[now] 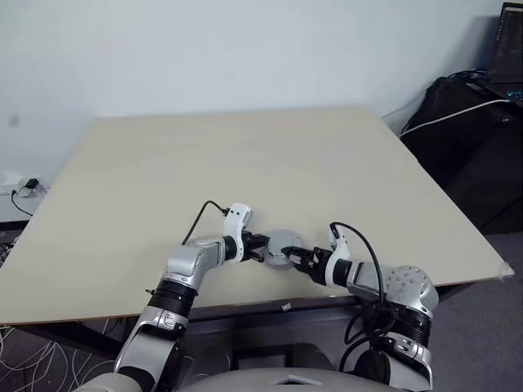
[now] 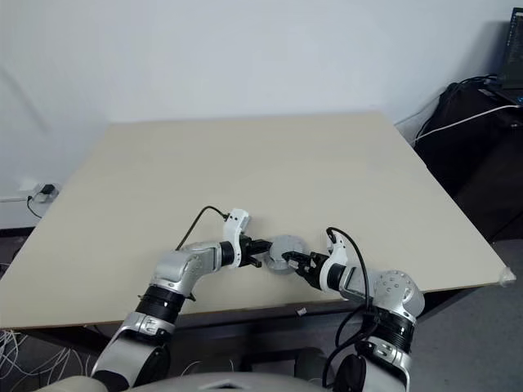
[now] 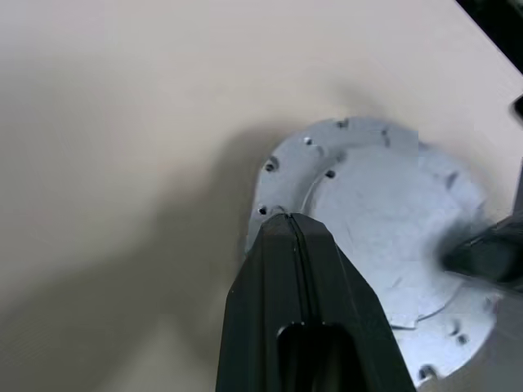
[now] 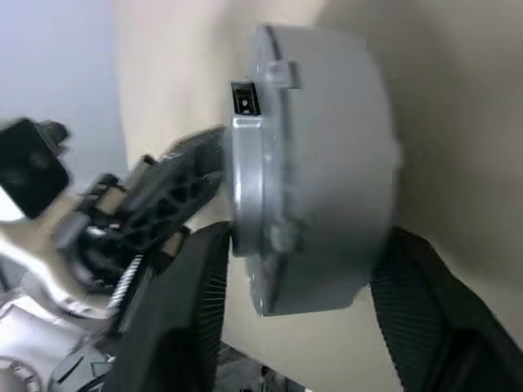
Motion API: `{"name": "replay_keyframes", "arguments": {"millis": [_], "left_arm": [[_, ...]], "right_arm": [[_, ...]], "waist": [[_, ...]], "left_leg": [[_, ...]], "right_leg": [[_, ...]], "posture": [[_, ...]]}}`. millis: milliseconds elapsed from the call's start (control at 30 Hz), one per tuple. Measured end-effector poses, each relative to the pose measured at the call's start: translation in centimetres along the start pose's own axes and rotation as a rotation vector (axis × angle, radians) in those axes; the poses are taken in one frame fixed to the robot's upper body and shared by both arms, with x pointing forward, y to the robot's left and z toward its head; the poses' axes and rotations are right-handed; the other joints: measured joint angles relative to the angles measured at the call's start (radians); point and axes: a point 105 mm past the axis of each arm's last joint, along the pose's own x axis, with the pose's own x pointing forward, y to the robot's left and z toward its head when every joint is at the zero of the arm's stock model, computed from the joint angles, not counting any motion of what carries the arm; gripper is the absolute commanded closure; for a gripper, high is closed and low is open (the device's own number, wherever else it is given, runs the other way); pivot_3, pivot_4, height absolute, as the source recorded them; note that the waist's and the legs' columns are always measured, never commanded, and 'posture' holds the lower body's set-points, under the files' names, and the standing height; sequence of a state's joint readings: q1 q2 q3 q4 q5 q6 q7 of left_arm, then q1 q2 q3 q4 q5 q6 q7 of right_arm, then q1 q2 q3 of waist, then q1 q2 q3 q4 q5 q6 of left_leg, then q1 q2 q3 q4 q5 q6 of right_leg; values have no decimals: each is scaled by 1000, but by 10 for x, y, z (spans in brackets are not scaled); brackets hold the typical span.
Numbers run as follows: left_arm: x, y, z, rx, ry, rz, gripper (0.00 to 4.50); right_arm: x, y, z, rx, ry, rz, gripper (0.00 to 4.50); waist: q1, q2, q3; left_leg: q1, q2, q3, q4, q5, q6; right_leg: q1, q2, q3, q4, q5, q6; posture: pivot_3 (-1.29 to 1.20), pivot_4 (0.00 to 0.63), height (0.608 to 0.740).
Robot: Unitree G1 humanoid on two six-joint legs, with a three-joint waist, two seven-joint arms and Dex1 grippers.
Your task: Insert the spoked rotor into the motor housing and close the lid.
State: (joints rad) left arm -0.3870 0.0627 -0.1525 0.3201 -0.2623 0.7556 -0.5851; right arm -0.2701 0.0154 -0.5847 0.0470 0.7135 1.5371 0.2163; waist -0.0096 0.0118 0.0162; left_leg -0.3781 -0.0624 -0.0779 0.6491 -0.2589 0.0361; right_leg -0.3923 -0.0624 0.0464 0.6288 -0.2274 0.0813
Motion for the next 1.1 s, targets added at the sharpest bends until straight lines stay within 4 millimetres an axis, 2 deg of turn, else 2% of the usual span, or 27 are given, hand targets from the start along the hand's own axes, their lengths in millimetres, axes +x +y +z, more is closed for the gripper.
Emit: {"name": "replay_keyframes", "arguments": {"millis": [467,767,933,1100], "left_arm": [[-1,1,-1,-3,-5,7,4500],[-7,1,0,-80,-67,11,4500],[-12,-26,29,-67,-193,-88,4500],[-23,-27,37,-97,-253,-91,4500]], "right_arm": [[1,1,-1,0,-11,3,2333],[2,1,-4,9,-9,14,2334],[3,3,-4,4,-13,20,2369],[4,3,-4,4,-13,23,2369]], "waist": [[-2,1,-1],[-5,1,0],[-11,1,0],[-16,2,0]], "left_leg": [[0,0,0,0,0,0],[0,1,0,0,0,0],[0,1,1,0,0,0],[0,2,1,-1,0,0]], "right_leg": [[0,1,0,0,0,0],[-1,1,0,0,0,0],[-1,1,0,0,0,0],[0,1,0,1,-1,-2]], "posture": [[0,0,740],[0,0,740],[0,0,740],[0,0,740]]}}
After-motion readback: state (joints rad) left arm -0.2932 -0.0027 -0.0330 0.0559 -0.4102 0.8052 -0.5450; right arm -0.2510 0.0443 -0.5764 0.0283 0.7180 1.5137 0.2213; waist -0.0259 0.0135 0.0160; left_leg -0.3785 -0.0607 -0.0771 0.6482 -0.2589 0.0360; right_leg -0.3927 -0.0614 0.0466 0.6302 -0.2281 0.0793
